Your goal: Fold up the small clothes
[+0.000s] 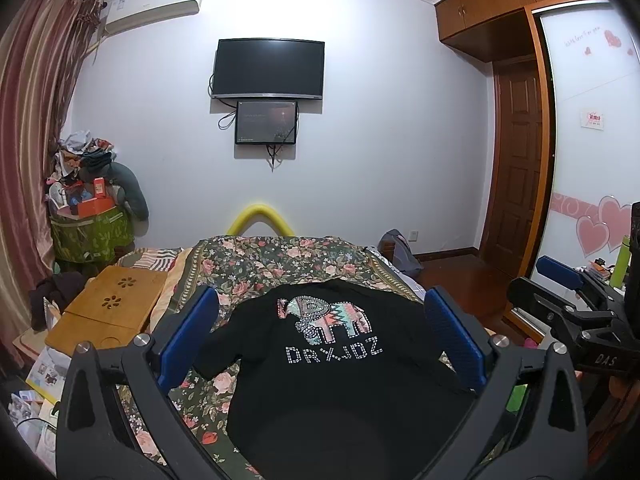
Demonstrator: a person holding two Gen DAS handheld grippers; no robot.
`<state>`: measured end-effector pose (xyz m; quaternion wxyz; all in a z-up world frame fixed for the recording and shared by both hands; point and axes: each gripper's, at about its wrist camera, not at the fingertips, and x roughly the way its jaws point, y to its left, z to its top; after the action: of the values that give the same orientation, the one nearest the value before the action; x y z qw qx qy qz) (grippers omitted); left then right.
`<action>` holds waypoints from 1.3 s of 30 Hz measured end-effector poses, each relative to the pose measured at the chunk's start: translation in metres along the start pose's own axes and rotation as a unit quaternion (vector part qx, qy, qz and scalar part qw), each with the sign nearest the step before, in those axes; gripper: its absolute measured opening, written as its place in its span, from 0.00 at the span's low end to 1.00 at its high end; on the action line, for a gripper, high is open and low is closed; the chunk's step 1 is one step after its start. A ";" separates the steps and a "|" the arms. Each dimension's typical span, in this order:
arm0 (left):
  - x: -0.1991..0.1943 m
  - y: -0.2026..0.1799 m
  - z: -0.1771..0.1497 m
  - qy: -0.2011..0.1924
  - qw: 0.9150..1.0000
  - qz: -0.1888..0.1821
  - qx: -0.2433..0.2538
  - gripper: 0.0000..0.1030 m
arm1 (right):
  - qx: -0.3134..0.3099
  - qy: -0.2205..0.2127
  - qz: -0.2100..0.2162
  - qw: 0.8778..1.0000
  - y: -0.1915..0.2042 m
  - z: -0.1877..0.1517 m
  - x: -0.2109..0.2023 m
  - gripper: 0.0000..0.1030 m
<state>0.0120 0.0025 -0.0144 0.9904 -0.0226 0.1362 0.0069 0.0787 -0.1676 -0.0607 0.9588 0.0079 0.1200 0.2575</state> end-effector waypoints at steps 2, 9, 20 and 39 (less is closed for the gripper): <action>0.000 0.000 0.000 0.001 1.000 -0.002 0.000 1.00 | 0.001 0.002 0.000 1.000 -0.001 0.001 0.002 0.99; 0.001 -0.002 0.001 0.001 1.000 -0.002 0.002 1.00 | 0.003 0.004 -0.002 1.000 0.000 0.004 0.001 0.99; 0.001 -0.003 0.001 0.002 1.000 -0.002 0.003 1.00 | 0.009 0.006 -0.003 1.000 -0.006 0.006 0.001 0.99; 0.003 -0.003 0.001 0.003 1.000 -0.002 0.002 1.00 | 0.010 0.005 -0.005 1.000 -0.009 0.006 -0.001 0.99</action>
<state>0.0150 -0.0001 -0.0139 0.9901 -0.0209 0.1391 0.0044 0.0836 -0.1754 -0.0550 0.9593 0.0158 0.1275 0.2514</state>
